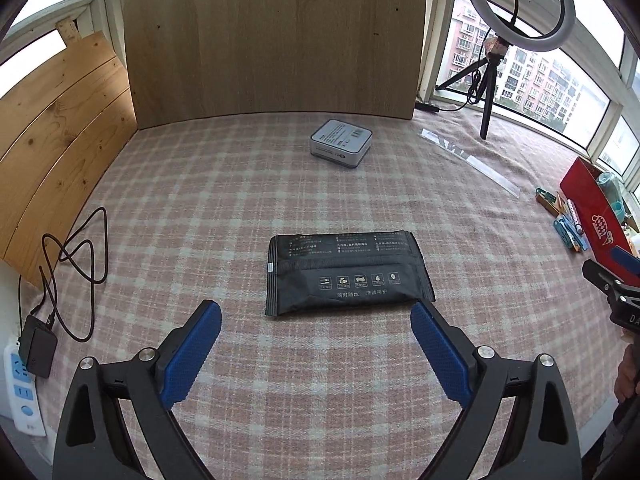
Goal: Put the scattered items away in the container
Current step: 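Move both grippers toward the clothespins beside the red box, then grasp the wooden clothespin with the left gripper while the right grasps a teal clothespin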
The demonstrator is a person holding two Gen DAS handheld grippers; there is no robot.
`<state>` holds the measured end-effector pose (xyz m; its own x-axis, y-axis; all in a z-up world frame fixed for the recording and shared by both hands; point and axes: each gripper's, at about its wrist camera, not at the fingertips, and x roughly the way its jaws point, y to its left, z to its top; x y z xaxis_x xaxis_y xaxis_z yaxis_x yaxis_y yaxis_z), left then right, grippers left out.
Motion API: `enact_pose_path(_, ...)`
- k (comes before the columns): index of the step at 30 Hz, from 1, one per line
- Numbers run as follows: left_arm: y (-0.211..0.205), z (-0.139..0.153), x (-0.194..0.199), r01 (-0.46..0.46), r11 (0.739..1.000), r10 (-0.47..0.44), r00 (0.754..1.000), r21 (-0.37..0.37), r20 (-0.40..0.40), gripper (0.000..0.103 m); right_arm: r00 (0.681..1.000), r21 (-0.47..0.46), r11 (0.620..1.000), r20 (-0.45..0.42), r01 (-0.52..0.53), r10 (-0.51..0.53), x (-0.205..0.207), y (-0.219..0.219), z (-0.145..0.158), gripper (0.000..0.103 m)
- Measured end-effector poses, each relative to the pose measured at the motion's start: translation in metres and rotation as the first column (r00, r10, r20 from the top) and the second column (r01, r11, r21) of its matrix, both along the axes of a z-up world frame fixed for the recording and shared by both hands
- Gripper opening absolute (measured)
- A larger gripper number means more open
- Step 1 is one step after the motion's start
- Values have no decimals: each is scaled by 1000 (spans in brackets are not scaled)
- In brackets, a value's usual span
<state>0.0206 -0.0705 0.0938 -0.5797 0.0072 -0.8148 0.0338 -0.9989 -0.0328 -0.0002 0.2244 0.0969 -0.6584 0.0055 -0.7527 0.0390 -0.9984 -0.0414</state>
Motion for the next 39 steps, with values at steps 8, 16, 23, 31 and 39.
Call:
enact_pose_path(8, -2, 47, -25, 61, 997, -63, 996, -39, -66, 96, 997, -78, 997, -73, 6, -11, -8, 27, 50, 103)
enact_pose_path(16, 0, 92, -51, 123, 988, -134, 982, -91, -129, 96, 988, -100, 991, -118, 89, -100, -5, 101, 105, 103)
enact_pose_path(23, 7, 92, -72, 168, 981, -179, 976, -92, -121, 96, 983, -191, 967, -34, 170, -179, -4, 155, 105, 99)
enact_pose_path(31, 44, 77, -90, 257, 966, -254, 964, 19, -79, 96, 976, -232, 951, 120, 205, -182, -26, 156, 51, 73)
enact_pose_path(39, 145, 40, -95, 474, 881, -473, 881, 3, -17, 92, 967, -186, 954, 144, 234, -209, -16, 153, 18, 56)
